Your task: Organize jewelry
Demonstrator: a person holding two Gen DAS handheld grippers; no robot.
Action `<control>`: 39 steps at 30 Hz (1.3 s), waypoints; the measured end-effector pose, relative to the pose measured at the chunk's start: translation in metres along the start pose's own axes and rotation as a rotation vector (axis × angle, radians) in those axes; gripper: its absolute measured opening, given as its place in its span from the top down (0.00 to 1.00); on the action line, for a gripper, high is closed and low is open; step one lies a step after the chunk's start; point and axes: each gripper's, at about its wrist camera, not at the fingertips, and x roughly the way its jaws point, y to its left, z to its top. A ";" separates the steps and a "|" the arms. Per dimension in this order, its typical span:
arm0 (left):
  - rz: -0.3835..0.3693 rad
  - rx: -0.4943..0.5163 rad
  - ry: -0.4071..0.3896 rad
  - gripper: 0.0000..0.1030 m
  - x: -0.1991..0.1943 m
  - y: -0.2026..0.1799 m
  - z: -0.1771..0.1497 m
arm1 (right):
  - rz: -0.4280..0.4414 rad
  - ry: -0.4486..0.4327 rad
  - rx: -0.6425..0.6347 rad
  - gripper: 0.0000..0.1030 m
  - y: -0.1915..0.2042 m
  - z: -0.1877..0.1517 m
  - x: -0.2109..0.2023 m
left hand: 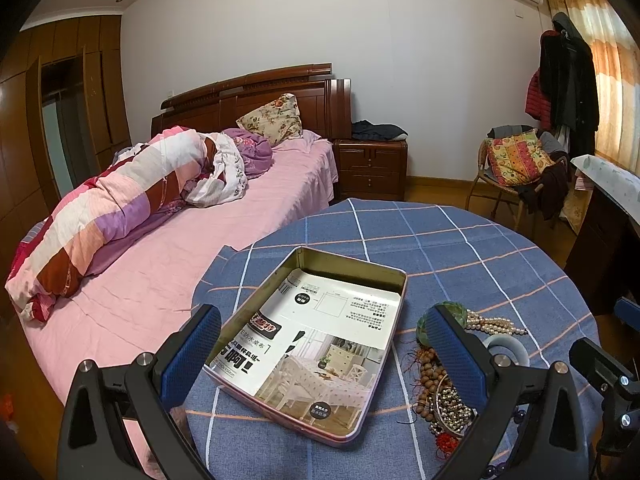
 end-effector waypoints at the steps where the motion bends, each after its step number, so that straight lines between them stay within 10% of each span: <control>1: 0.000 0.001 0.000 0.01 0.000 0.000 0.000 | -0.002 0.000 -0.001 0.00 0.000 0.000 0.000; 27: -0.050 0.032 0.103 0.01 0.022 -0.009 -0.013 | 0.015 0.073 0.023 0.01 -0.012 -0.005 0.016; 33: -0.080 0.086 0.119 0.02 0.027 -0.027 -0.028 | 0.011 0.186 0.033 0.29 -0.028 -0.022 0.042; 39: -0.170 0.106 0.172 0.38 0.036 -0.043 -0.039 | 0.032 0.255 0.042 0.48 -0.035 -0.034 0.060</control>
